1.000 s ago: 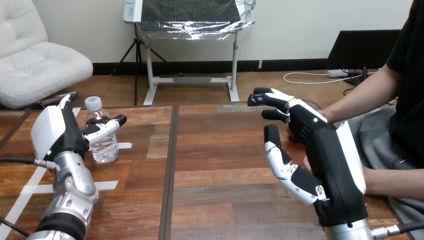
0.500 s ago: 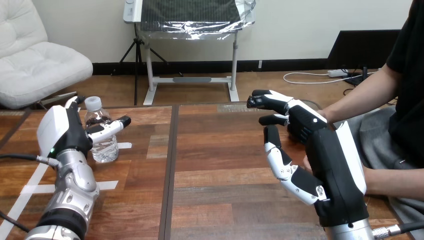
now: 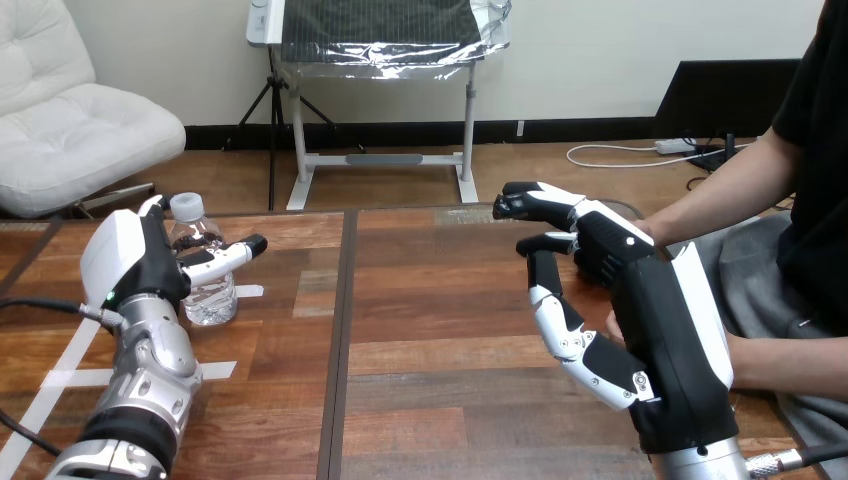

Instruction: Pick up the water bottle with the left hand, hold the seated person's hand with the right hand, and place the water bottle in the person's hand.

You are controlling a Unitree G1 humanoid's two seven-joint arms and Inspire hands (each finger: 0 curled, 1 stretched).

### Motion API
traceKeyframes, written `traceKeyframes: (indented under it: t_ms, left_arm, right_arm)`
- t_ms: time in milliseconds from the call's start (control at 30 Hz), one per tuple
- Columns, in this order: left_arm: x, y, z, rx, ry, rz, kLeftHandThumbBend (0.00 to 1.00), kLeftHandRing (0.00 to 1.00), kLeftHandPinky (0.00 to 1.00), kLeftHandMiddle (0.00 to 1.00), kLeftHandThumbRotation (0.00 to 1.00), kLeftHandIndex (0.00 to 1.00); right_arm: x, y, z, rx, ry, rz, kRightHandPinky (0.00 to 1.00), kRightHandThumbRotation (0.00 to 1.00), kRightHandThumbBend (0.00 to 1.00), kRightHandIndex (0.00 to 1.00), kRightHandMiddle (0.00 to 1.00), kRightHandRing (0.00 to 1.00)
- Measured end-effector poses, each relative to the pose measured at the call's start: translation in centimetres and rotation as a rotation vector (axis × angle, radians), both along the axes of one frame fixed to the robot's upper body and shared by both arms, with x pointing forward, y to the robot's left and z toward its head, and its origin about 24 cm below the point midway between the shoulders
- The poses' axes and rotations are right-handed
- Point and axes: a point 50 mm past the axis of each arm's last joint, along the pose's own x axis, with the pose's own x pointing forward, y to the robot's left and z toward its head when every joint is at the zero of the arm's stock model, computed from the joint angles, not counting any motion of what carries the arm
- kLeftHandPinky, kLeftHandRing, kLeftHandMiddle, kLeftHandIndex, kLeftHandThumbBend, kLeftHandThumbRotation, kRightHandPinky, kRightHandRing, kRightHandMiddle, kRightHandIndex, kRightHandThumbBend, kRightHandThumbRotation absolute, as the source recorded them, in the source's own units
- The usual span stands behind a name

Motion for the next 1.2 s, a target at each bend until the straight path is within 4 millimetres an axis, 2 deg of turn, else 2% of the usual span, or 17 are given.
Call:
traceKeyframes:
  t_ms: [467,1200]
  left_arm:
    - [0.13,-0.12,-0.14,-0.006,0.037,-0.019,0.91,0.88,0.78,0.91,0.51,0.9]
    - [0.05,-0.34,-0.45,0.002,0.058,-0.034,0.89,0.84,0.73,0.88,0.46,0.87]
  right_arm:
    - [-0.02,-0.2,-0.02,-0.015,0.002,0.006,0.56,0.0,0.12,0.66,0.78,0.73]
    - [-0.01,-0.43,-0.02,-0.027,0.003,0.003,0.53,0.0,0.14,0.62,0.74,0.7]
